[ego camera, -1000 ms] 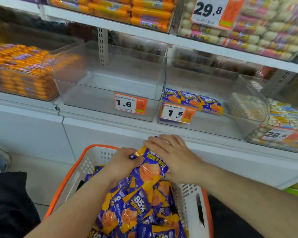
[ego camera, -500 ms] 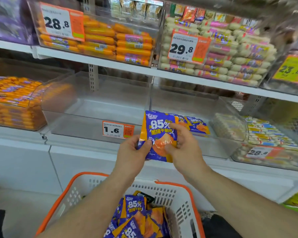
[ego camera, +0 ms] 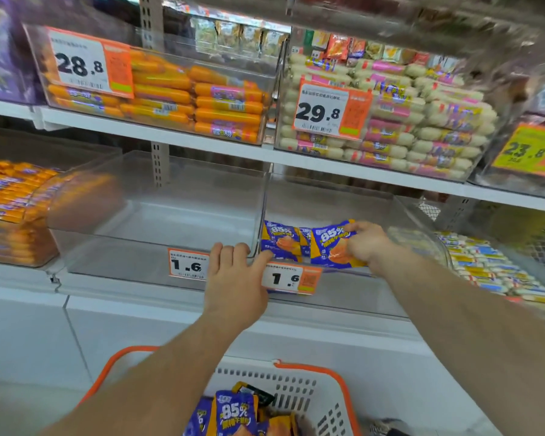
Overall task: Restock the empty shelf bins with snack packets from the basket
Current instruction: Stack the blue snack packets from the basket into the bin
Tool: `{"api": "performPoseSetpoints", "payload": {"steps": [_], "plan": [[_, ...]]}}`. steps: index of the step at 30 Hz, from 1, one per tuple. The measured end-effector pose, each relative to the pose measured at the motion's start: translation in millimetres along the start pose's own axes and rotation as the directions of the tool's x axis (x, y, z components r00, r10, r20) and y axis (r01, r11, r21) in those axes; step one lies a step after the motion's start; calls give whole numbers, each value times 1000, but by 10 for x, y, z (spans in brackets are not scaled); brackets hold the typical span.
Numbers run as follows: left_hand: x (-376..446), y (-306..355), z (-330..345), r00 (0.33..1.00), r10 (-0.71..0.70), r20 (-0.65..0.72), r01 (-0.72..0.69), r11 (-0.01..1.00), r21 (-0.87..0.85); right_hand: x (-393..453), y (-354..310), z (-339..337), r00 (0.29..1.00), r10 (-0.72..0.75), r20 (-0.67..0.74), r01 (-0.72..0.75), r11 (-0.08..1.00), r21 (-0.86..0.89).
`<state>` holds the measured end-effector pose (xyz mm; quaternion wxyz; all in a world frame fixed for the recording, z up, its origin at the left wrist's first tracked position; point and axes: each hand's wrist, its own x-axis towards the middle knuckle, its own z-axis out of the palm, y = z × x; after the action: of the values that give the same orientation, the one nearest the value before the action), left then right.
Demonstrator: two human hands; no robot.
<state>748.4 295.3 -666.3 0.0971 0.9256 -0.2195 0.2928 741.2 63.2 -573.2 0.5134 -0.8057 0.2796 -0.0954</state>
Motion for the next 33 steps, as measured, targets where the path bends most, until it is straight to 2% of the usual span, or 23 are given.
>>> {"api": "performPoseSetpoints", "payload": {"steps": [3,5,7,9,10,12,14,15,16,19,21,26,28,29,32,33], "plan": [[0,-6,17,998,20,-61,-20,1000,-9,132,132,50,997,26,74,-10,979,-206],[0,-15,50,996,29,-84,-30,1000,-1,182,121,29,979,99,179,-53,968,-244],[0,-8,71,995,18,-101,-18,1000,2,165,67,30,945,148,292,-14,909,-416],[3,-3,82,993,14,-113,-13,1000,4,155,29,62,929,157,336,127,716,-686],[2,-3,84,993,12,-115,-11,1000,5,96,3,92,923,165,348,205,555,-806],[0,-5,89,992,15,-124,-15,1000,-2,13,-34,159,930,155,334,281,289,-915],[-6,2,74,991,15,-131,-16,1000,-6,13,-38,179,931,111,349,328,168,-929],[-8,6,73,991,14,-133,-15,1000,-8,31,-25,182,923,77,377,363,150,-919],[-10,7,75,991,12,-134,-13,1000,-7,44,-14,184,920,59,387,372,175,-911],[-13,6,83,992,9,-126,-9,1000,-4,43,11,194,911,141,389,311,385,-869],[-12,3,88,993,9,-120,-9,1000,-6,61,23,182,903,189,385,260,474,-841],[-12,1,105,994,7,-114,-7,1000,-4,82,6,192,905,231,358,226,451,-864],[-15,-1,122,992,8,-126,-8,1000,-1,82,-51,219,904,177,388,295,398,-869],[-14,-3,131,991,7,-132,-7,1000,1,92,-96,264,899,128,418,335,414,-846],[-1,6,144,989,6,-145,-5,1000,2,59,-224,462,879,45,474,353,608,-711],[2,7,144,989,8,-151,-7,1000,1,40,-256,551,862,52,505,370,616,-695]]}}
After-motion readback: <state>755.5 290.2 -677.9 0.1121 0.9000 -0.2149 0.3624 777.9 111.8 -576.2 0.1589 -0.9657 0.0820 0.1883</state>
